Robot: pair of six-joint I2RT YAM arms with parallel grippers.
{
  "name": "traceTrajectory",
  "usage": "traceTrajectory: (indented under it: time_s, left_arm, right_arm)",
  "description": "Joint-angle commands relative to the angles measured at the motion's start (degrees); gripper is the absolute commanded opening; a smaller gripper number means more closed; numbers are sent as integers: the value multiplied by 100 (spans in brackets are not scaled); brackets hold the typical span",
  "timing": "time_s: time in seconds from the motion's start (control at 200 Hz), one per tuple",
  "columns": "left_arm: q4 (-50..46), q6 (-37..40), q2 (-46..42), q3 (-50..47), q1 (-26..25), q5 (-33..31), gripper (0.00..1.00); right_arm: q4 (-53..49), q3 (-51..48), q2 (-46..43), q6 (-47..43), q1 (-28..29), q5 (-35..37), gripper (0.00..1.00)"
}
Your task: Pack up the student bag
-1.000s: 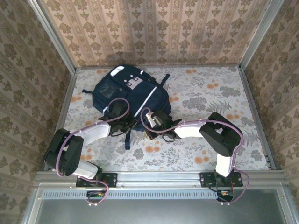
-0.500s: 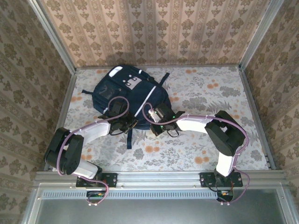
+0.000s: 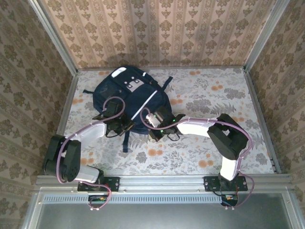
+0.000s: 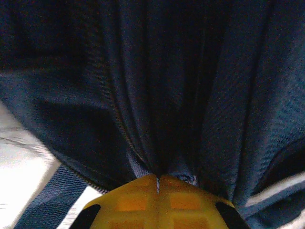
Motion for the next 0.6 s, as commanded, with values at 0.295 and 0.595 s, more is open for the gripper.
traceTrajectory:
  time_s: [0.295,0.595]
  left_arm:
    - [-1588,693,-1391,-60,1106,-415,29]
    - [142,-1286,-1660,-1351,701,723,47]
  right_arm:
    - [1159,970,1065,1781,462,-175,0]
    - [1477,816,1108,2035,456,-149,0]
